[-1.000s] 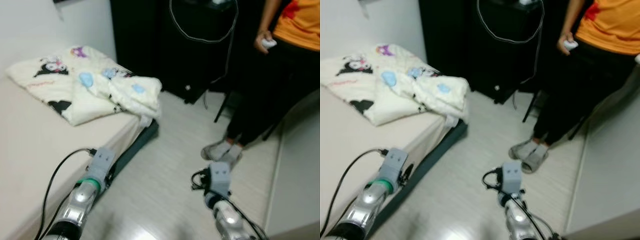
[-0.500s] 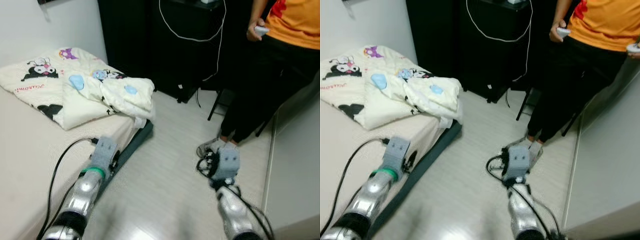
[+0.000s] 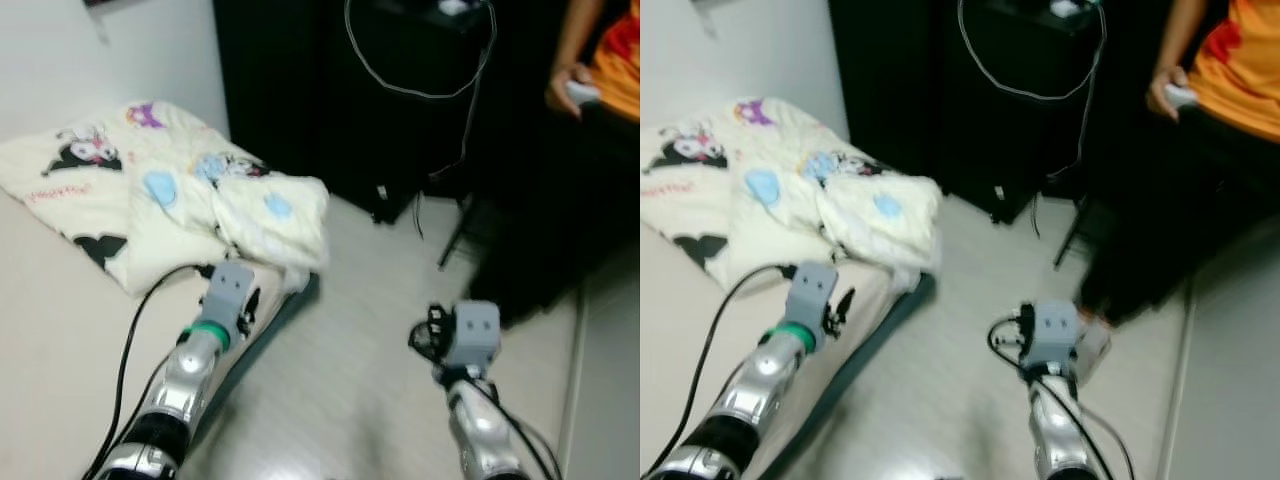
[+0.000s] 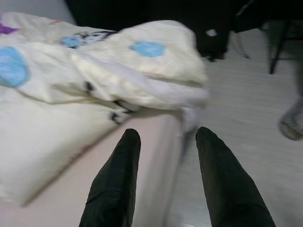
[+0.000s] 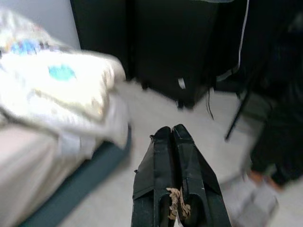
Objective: Clean up the room
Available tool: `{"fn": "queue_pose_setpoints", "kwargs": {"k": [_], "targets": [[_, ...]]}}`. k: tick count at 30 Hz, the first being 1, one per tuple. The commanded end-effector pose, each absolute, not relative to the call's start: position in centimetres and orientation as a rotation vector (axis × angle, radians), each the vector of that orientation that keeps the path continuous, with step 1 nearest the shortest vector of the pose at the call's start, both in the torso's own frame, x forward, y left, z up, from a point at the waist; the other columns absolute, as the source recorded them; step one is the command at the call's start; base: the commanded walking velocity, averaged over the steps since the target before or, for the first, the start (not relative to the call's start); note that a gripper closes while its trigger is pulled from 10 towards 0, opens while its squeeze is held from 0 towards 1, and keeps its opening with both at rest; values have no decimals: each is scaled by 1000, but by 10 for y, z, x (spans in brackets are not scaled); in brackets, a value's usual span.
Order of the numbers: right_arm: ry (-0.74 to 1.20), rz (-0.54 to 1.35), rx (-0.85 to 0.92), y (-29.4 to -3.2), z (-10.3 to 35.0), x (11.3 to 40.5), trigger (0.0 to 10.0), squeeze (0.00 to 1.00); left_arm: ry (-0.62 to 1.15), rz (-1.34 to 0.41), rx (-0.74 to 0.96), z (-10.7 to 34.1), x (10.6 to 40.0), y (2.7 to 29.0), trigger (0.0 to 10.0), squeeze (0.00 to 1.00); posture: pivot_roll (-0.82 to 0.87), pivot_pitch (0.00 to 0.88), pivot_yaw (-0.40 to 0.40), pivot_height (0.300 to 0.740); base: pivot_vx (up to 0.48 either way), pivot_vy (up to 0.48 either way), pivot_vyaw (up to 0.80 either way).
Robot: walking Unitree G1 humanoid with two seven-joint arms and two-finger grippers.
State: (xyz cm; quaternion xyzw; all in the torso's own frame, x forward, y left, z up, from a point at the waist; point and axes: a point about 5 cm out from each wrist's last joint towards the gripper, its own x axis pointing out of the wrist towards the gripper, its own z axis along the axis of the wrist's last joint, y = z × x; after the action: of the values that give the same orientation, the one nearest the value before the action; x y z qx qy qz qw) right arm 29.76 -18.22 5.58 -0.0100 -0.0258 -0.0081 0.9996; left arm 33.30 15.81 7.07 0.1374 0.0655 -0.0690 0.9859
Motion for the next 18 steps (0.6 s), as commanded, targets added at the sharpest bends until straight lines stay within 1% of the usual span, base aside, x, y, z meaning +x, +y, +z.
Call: {"fn": "queue_pose_setpoints", "kwargs": {"k": [1, 12, 18], "targets": [[-9, -18, -7, -179, 47, 293, 10000, 0, 164, -135, 282, 63, 328, 161, 10000, 0, 40, 80, 22, 740, 454, 0, 0], [-16, -18, -12, -181, 49, 293, 10000, 0, 161, -140, 280, 64, 328, 159, 10000, 0, 36, 83, 20, 740, 450, 0, 0], [-1, -17, -17, -181, 47, 292, 10000, 0, 174, -147, 276, 62, 328, 159, 10000, 0, 36, 83, 20, 740, 0, 0, 0]]}}
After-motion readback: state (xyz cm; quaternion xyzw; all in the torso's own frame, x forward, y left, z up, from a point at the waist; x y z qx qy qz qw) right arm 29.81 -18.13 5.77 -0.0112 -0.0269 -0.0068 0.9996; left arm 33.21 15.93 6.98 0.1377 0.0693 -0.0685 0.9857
